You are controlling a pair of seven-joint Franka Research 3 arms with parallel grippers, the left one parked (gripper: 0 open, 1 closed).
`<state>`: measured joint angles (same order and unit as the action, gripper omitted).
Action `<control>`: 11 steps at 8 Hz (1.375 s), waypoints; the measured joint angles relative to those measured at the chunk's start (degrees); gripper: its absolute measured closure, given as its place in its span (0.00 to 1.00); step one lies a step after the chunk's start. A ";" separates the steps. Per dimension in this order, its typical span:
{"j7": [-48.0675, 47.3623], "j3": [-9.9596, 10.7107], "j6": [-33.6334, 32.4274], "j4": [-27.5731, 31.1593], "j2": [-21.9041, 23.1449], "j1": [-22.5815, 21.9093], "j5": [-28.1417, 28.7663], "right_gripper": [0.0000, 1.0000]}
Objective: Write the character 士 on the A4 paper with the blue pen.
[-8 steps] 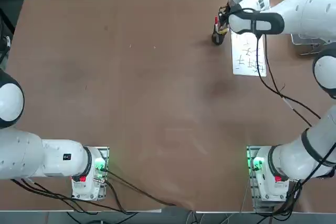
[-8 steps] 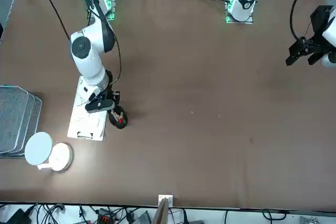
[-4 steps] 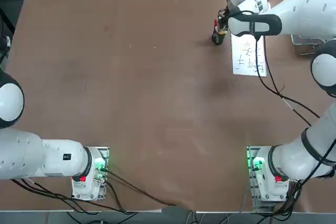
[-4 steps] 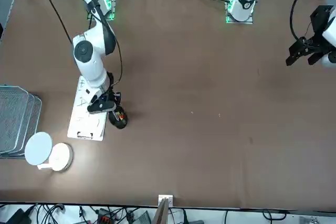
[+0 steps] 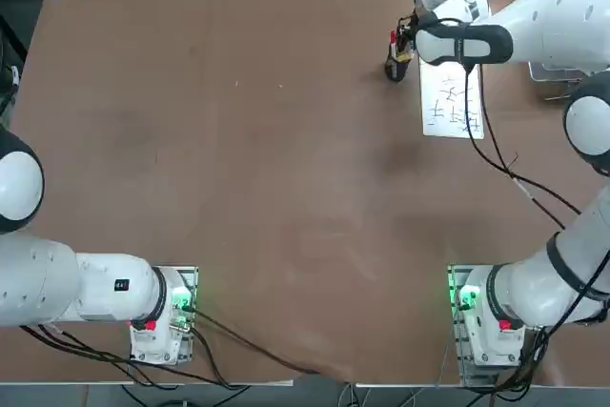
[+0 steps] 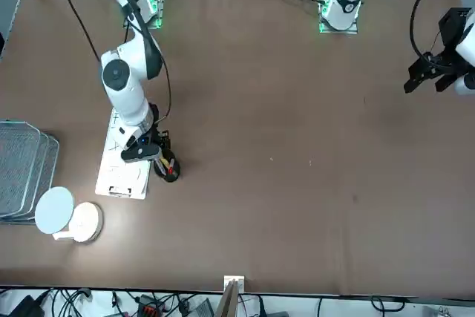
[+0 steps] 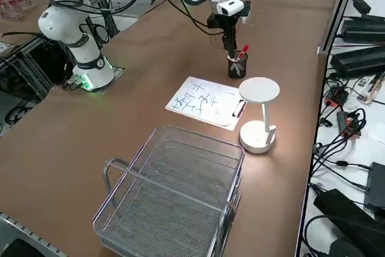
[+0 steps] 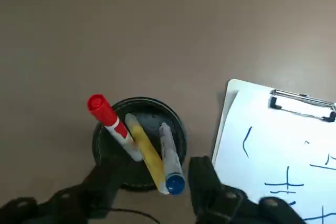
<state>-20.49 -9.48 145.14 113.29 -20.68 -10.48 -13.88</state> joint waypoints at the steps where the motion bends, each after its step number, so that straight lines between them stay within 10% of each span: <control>1: 0.02 0.05 0.07 -0.39 0.21 0.01 0.00 0.00; 6: 0.03 1.68 -5.78 -2.88 5.92 2.97 0.31 0.00; 11: 0.18 4.84 -21.89 -5.98 17.24 7.39 13.53 0.00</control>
<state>-20.31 -4.63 123.25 107.31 -3.44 -3.09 -0.35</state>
